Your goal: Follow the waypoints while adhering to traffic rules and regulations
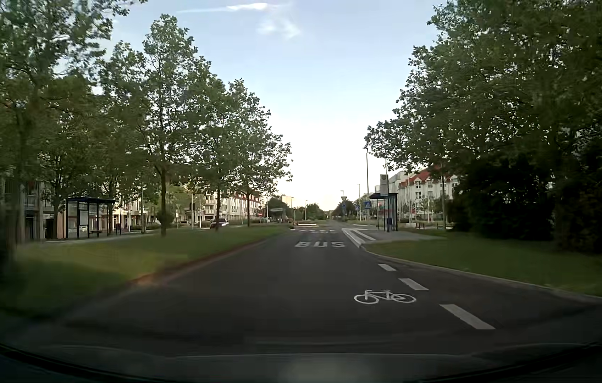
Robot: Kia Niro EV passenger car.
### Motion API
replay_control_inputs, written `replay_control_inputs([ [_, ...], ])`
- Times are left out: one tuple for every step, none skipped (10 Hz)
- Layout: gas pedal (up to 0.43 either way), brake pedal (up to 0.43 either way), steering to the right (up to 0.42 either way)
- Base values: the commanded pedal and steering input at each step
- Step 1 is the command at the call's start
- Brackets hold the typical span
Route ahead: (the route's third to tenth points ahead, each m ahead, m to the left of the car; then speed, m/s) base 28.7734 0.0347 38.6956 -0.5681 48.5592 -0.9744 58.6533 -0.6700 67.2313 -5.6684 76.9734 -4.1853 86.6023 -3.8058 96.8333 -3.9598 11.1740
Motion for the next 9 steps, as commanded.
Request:
replay_control_inputs([
  [0.000,0.110,0.002],
  [0.000,0.116,0.002],
  [0.000,0.128,0.002],
  [0.000,0.134,0.003],
  [0.000,0.140,0.002],
  [0.000,0.152,0.003],
  [0.000,0.152,0.004],
  [0.000,0.159,0.006],
  [0.000,0.159,0.009],
])
